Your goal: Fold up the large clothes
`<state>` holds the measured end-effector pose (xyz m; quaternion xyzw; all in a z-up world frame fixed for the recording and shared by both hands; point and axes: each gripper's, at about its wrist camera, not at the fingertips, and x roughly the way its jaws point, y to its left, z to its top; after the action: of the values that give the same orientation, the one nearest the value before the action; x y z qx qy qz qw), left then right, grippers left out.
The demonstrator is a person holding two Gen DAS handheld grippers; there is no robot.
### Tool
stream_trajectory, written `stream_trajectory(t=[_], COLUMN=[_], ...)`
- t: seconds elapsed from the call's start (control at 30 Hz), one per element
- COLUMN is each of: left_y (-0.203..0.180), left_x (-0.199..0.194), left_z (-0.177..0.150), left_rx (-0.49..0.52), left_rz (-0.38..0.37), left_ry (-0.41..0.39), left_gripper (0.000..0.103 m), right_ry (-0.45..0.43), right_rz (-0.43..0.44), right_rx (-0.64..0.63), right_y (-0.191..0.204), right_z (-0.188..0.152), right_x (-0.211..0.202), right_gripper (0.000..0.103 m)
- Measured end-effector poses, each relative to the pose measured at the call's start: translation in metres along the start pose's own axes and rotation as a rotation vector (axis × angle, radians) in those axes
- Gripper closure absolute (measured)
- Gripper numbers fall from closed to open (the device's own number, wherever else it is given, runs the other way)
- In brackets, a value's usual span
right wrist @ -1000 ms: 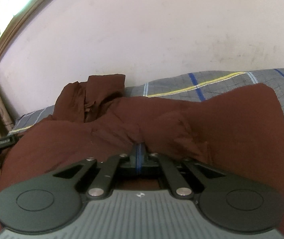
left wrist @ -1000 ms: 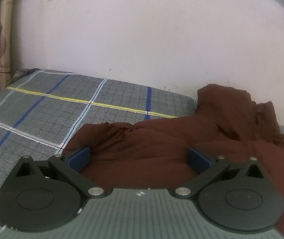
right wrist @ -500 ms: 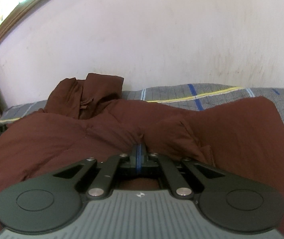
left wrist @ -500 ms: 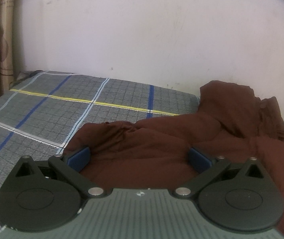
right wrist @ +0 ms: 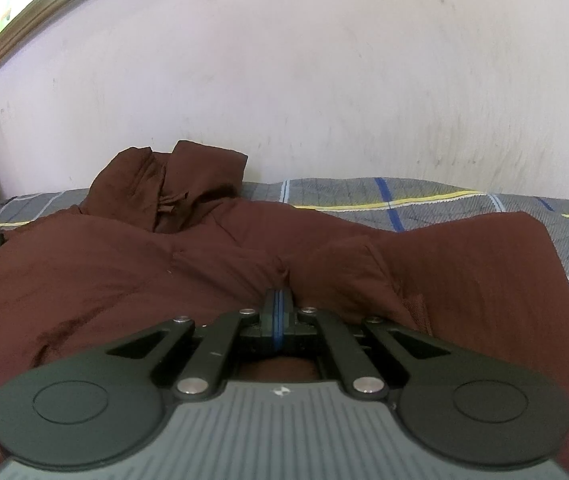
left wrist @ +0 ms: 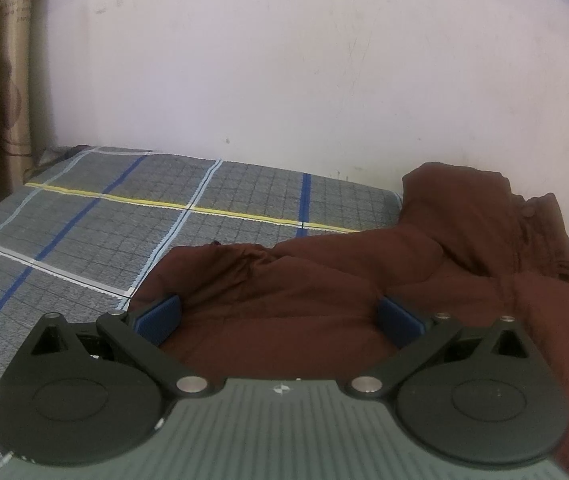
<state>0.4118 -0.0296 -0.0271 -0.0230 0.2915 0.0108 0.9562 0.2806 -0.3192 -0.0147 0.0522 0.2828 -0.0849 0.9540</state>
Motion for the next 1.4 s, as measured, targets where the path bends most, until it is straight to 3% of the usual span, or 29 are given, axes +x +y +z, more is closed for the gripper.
stream_trajectory(t=[0.67, 0.93, 1.13, 1.3, 1.4], left_y=[0.002, 0.000, 0.012, 0.027, 0.033], left_x=[-0.002, -0.013, -0.073, -0.134, -0.171], left_z=[0.000, -0.001, 0.001, 0.003, -0.001], left_rx=[0.012, 0.018, -0.004, -0.009, 0.009], left_rz=[0.007, 0.039, 0.019, -0.011, -0.011], left_ry=[-0.009, -0.062, -0.168, -0.210, -0.266], left_gripper=[0.000, 0.000, 0.000, 0.000, 0.000], right_ry=[0.005, 0.003, 0.002, 0.014, 0.017], right_rz=[-0.063, -0.105, -0.168, -0.254, -0.253], right_rx=[-0.082, -0.130, -0.217, -0.332, -0.302], right_y=[0.014, 0.021, 0.034, 0.056, 0.062], right_z=[0.001, 0.000, -0.002, -0.001, 0.004], right_x=[0.003, 0.002, 0.003, -0.003, -0.018], right_gripper=[0.103, 0.103, 0.103, 0.102, 0.099])
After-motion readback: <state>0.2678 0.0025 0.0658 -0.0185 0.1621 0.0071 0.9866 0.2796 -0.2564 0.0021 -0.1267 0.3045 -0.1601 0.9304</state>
